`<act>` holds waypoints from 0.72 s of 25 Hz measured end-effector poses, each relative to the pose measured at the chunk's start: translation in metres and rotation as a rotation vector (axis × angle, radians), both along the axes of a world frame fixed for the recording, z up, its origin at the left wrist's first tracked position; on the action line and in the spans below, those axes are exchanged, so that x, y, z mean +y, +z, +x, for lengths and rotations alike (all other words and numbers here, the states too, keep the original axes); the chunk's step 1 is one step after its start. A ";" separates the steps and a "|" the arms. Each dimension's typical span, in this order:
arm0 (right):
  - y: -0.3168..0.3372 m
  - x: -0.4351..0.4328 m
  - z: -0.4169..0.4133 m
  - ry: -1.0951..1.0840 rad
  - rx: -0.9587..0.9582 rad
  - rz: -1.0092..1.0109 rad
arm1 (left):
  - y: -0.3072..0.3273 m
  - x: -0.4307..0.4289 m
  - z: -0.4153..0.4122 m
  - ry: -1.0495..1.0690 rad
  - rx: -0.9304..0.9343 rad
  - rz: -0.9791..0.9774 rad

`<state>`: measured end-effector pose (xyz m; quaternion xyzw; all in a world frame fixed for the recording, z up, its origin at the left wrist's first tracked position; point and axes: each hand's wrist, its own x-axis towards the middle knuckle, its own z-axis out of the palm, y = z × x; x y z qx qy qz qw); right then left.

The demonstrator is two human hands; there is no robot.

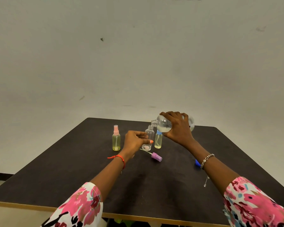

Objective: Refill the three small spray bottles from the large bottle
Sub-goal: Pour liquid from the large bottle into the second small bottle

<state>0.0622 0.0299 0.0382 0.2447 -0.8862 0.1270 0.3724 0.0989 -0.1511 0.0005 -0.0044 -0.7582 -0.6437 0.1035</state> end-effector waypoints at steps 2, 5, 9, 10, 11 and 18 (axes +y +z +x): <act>0.000 0.000 0.000 0.003 -0.003 0.000 | 0.000 0.000 0.001 0.000 0.003 0.002; 0.000 -0.001 0.001 0.005 -0.008 0.002 | 0.000 0.000 0.001 0.000 -0.002 0.006; -0.001 0.000 0.001 0.005 -0.015 0.004 | -0.002 0.000 0.000 0.001 0.000 0.015; -0.001 0.001 0.002 0.003 -0.016 0.008 | -0.002 0.000 0.000 0.001 0.004 0.017; -0.001 0.001 0.002 0.003 -0.016 0.009 | -0.003 0.000 0.000 0.003 0.006 0.018; 0.000 0.002 0.004 0.007 -0.013 0.013 | -0.005 0.001 -0.003 0.006 0.001 0.017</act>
